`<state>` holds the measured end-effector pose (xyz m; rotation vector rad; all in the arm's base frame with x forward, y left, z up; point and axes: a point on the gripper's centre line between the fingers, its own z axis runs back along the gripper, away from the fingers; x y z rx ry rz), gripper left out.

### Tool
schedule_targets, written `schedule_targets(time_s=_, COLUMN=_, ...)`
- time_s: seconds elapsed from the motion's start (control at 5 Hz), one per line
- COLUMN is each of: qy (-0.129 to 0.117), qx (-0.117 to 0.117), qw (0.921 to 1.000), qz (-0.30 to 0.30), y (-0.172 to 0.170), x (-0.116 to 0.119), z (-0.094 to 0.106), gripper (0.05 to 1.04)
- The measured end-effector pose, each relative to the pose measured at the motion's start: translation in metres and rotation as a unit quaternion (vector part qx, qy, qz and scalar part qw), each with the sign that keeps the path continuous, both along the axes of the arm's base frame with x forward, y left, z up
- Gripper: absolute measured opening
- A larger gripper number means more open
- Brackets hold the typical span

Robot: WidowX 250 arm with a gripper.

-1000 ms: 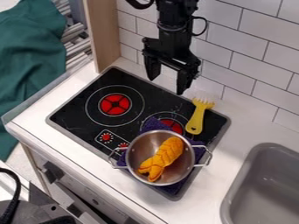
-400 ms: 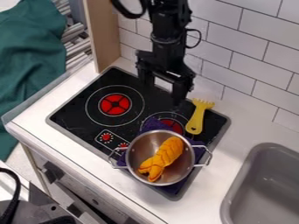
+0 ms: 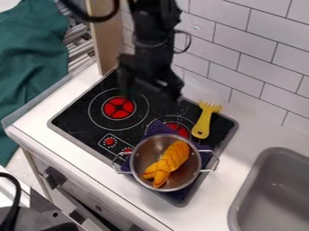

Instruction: Move the yellow fish from the silver dish to the left stove

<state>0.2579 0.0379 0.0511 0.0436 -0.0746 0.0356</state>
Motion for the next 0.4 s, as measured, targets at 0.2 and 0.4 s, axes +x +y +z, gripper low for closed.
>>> schedule_targets(time_s=0.2, qy=0.027, qx=-0.004, qw=0.9996, qz=0.007, y=-0.003, x=-0.019, z=-0.007, gripper=1.001)
schedule_targets(time_s=0.4, qy=0.021, qx=-0.044, qw=0.9987, qz=-0.009, y=-0.021, x=-0.018, z=-0.010, gripper=1.001)
